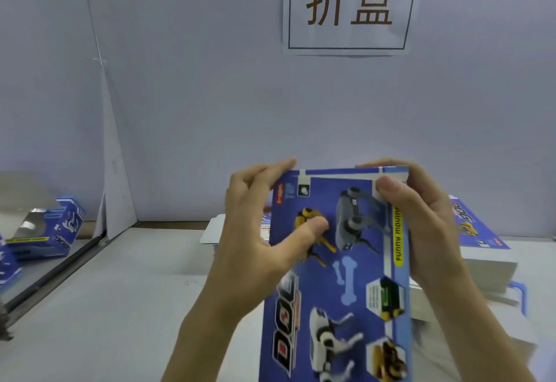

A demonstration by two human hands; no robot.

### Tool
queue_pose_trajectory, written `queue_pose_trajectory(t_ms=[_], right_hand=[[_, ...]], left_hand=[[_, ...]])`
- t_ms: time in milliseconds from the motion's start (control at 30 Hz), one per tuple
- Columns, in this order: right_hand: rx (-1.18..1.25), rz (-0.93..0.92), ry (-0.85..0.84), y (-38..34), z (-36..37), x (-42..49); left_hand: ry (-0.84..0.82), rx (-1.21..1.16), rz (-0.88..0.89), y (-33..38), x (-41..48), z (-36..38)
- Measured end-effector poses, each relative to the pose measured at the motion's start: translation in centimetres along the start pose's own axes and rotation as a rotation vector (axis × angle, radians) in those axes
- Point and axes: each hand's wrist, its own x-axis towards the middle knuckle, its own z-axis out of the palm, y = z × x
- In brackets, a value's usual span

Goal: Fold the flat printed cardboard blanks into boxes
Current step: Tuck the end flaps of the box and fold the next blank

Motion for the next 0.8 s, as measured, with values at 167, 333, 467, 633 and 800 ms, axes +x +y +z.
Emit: queue_pose_trajectory(t_ms=[167,333,467,633,800], right_hand=[[0.125,0.080,-0.065,0.6,1.1,-1.0],[0.148,0.073,-0.030,0.7,1.4,-1.6],[0.124,0.053,-0.060,1.0,1.2,-2.4],[0.113,-0.041,-0.046,1.4,1.5,-3.1],[0.150,-0.024,0.002,1.4,1.7,-2.8]], left_hand=[[-0.106,-0.435,-0.154,-0.3,-0.2,-0.7],[-0.015,-0.489,-0.198,-0.8,-0.1,0.2],[-0.006,-0.528,-0.245,-0.8,-0.2,0.6],[-0.061,-0.544,-0.343,-0.8,0.0,0.1],[-0.049,-0.520,-0.315,-0.8,0.0,0.4]])
